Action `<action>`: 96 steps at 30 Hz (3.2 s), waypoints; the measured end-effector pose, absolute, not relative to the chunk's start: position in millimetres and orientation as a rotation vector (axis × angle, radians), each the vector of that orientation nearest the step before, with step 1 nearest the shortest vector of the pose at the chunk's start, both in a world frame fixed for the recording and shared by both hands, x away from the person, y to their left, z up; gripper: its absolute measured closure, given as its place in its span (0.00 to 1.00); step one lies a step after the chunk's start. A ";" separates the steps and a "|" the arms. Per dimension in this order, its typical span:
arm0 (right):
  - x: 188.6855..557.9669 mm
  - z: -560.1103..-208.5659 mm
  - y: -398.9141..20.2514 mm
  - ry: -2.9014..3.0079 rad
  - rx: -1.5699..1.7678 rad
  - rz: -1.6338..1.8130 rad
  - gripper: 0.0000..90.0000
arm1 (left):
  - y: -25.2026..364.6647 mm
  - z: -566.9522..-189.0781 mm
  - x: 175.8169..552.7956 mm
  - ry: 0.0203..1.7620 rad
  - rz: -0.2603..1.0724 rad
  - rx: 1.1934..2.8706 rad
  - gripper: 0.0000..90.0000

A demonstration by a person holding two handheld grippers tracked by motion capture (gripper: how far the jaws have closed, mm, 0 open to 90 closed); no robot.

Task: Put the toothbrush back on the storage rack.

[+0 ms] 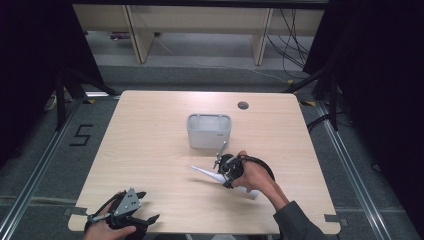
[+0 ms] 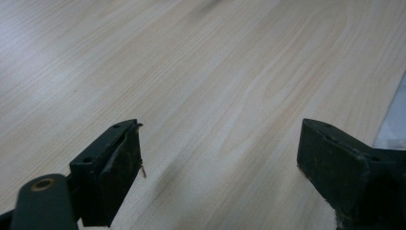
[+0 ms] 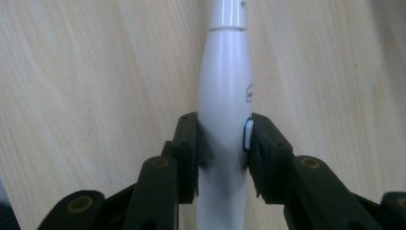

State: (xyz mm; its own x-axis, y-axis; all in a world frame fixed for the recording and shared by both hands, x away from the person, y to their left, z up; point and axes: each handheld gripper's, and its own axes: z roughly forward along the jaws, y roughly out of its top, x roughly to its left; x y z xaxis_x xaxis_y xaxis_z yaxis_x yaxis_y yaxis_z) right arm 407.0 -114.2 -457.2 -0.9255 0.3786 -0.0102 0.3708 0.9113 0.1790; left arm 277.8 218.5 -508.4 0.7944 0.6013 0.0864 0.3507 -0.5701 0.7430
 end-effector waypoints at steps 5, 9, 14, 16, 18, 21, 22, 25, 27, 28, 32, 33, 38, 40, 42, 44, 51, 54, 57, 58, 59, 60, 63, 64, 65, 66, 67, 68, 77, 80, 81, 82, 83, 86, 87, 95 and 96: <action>407.9 -449.6 -126.4 2.988 0.562 0.427 0.74 | 218.4 -508.9 277.7 0.703 0.423 2.232 0.16; 406.1 -443.5 -130.1 2.951 0.571 0.488 0.74 | 217.1 -510.2 277.3 0.717 0.409 2.226 0.16; 406.6 -434.2 -138.4 2.860 0.601 0.656 0.74 | 217.9 -509.8 278.7 0.703 0.433 2.220 0.16; 408.2 -433.0 -140.1 2.840 0.588 0.689 0.74 | 218.6 -508.1 277.9 0.701 0.428 2.230 0.16; 410.5 -428.7 -145.8 2.795 0.613 0.771 0.74 | 218.0 -508.3 277.4 0.704 0.423 2.217 0.16; 410.1 -426.1 -148.4 2.758 0.660 0.813 0.74 | 218.1 -507.9 277.3 0.702 0.426 2.218 0.16; 411.8 -425.1 -150.0 2.746 0.624 0.850 0.74 | 217.8 -507.9 277.2 0.705 0.426 2.219 0.16; 411.1 -422.4 -152.3 2.713 0.661 0.910 0.74 | 218.0 -507.8 277.4 0.708 0.431 2.214 0.16; 412.7 -420.5 -154.1 2.694 0.642 0.916 0.74 | 218.2 -507.4 277.9 0.708 0.445 2.219 0.16; 413.0 -421.0 -154.0 2.682 0.641 0.936 0.74 | 218.2 -507.4 277.9 0.708 0.445 2.219 0.16; 413.9 -418.7 -156.7 2.666 0.666 0.978 0.74 | 218.8 -507.2 278.1 0.706 0.441 2.218 0.16; 414.6 -417.2 -158.1 2.657 0.659 0.986 0.74 | 219.2 -506.0 278.0 0.698 0.425 2.229 0.16; 413.8 -415.5 -160.0 2.628 0.693 1.014 0.74 | 218.9 -507.0 278.1 0.698 0.424 2.213 0.16; 415.5 -414.7 -161.4 2.623 0.671 1.013 0.74 | 219.2 -506.1 278.1 0.695 0.420 2.227 0.16; 415.6 -414.9 -161.8 2.600 0.676 1.036 0.74 | 218.3 -507.7 278.2 0.700 0.437 2.214 0.16; 416.2 -413.8 -162.9 2.593 0.707 1.057 0.74 | 218.3 -507.8 278.4 0.703 0.438 2.214 0.16; 419.0 -410.0 -168.4 2.539 0.731 1.144 0.74 | 218.8 -506.8 278.0 0.704 0.413 2.219 0.16; 419.3 -408.8 -169.8 2.518 0.749 1.158 0.74 | 218.1 -507.8 278.1 0.705 0.437 2.213 0.16; 420.2 -407.8 -171.4 2.505 0.762 1.163 0.74 | 217.9 -507.7 277.9 0.704 0.433 2.210 0.16; 420.2 -407.8 -171.4 2.505 0.762 1.163 0.74 | 217.9 -507.7 277.9 0.704 0.433 2.210 0.16; 420.8 -408.0 -171.4 2.495 0.749 1.175 0.74 | 218.8 -506.4 278.0 0.698 0.414 2.225 0.16; 422.0 -407.4 -172.5 2.485 0.751 1.185 0.74 | 218.9 -506.5 278.1 0.697 0.416 2.222 0.16; 421.8 -406.8 -173.5 2.466 0.765 1.197 0.74 | 217.8 -507.9 277.9 0.703 0.433 2.209 0.16; 421.8 -406.8 -173.5 2.466 0.765 1.197 0.74 | 217.8 -507.9 277.9 0.703 0.433 2.209 0.16; 422.6 -406.7 -173.8 2.459 0.755 1.208 0.74 | 217.9 -507.8 277.9 0.705 0.433 2.212 0.16; 423.2 -406.2 -174.2 2.448 0.755 1.218 0.74 | 218.0 -507.8 278.1 0.705 0.433 2.212 0.16; 423.0 -406.1 -174.3 2.442 0.771 1.218 0.74 | 218.8 -506.5 278.1 0.700 0.416 2.224 0.16; 423.0 -406.1 -174.3 2.442 0.771 1.218 0.74 | 218.8 -506.5 278.1 0.700 0.416 2.224 0.16; 425.6 -406.1 -175.1 2.417 0.780 1.273 0.74 | 218.1 -508.1 278.2 0.705 0.433 2.214 0.16; 426.4 -405.9 -175.1 2.409 0.784 1.279 0.74 | 218.1 -507.7 278.0 0.704 0.433 2.214 0.16; 426.6 -405.6 -175.0 2.412 0.786 1.283 0.74 | 218.7 -506.6 277.9 0.697 0.413 2.221 0.16; 426.6 -405.6 -175.0 2.412 0.786 1.283 0.74 | 218.7 -506.6 277.9 0.697 0.413 2.221 0.16; 427.1 -405.3 -174.5 2.403 0.784 1.290 0.74 | 218.2 -508.1 278.3 0.707 0.436 2.210 0.16; 427.5 -405.2 -173.9 2.395 0.788 1.294 0.74 | 218.2 -508.2 278.2 0.703 0.431 2.209 0.16; 427.9 -405.3 -173.7 2.387 0.777 1.299 0.74 | 217.9 -507.9 277.8 0.707 0.435 2.212 0.16; 431.2 -402.2 -170.8 2.356 0.771 1.321 0.74 | 218.2 -508.5 277.8 0.709 0.430 2.199 0.16; 430.9 -401.2 -170.2 2.354 0.781 1.323 0.74 | 218.5 -507.8 277.9 0.708 0.424 2.210 0.16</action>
State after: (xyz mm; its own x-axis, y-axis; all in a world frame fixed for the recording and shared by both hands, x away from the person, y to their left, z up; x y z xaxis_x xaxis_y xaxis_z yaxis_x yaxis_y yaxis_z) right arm 430.9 -170.2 -401.2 -0.7957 0.6054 -0.0176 0.3000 0.4191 0.8569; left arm 277.9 218.5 -507.8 0.7910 0.6070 0.0762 0.3538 -0.5555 0.7525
